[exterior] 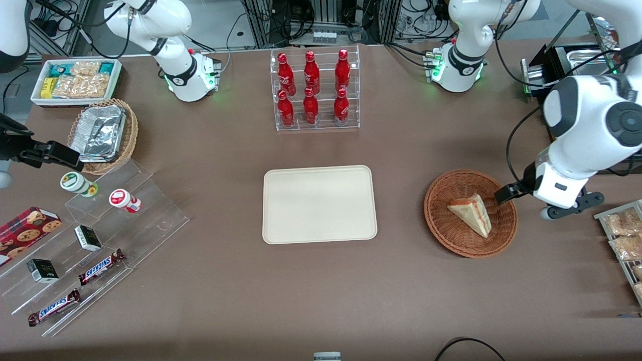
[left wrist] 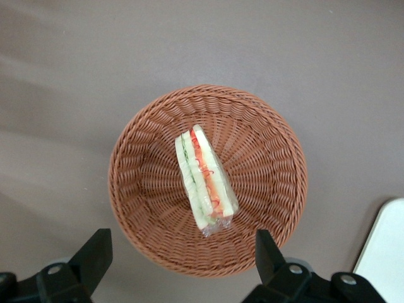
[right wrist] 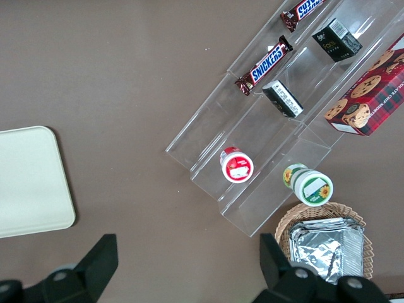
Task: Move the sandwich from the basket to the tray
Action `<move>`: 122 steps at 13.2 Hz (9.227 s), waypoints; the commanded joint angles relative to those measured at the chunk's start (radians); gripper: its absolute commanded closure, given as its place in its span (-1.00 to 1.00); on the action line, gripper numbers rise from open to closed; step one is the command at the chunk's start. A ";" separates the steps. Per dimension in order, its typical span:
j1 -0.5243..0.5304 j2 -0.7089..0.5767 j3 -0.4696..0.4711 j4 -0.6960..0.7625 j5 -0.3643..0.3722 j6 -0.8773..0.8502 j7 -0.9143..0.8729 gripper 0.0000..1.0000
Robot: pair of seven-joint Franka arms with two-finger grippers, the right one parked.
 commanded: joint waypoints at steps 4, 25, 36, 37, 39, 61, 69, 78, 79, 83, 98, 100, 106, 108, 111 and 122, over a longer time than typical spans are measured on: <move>-0.052 -0.021 0.003 -0.170 0.004 0.163 -0.222 -1.00; -0.047 0.154 0.009 -0.300 0.006 0.551 -0.239 1.00; -0.233 0.055 -0.003 0.058 0.029 -0.044 -0.217 1.00; -0.274 0.069 -0.006 0.071 0.029 -0.038 -0.217 1.00; -0.360 0.117 -0.006 0.129 0.026 -0.038 -0.214 1.00; -0.764 0.615 -0.006 0.468 0.030 0.207 -0.321 1.00; -0.773 0.638 -0.003 0.470 0.046 0.221 -0.318 -0.99; -0.723 0.439 0.020 0.459 0.027 0.105 -0.409 -1.00; -0.689 0.403 0.020 0.459 0.027 0.088 -0.424 -1.00; -0.607 0.286 0.024 0.457 0.029 -0.082 -0.398 -1.00; -0.095 -0.075 0.024 0.422 0.026 -0.573 0.313 -1.00; -0.025 -0.113 0.026 0.393 0.023 -0.573 0.376 -1.00; 0.022 -0.124 0.018 0.382 -0.031 -0.561 0.470 -1.00; -0.009 -0.113 0.018 0.402 -0.029 -0.564 0.470 -1.00; -0.015 -0.115 0.018 0.424 -0.031 -0.572 0.462 -1.00; -0.009 -0.125 0.067 0.421 -0.016 -0.607 0.418 -1.00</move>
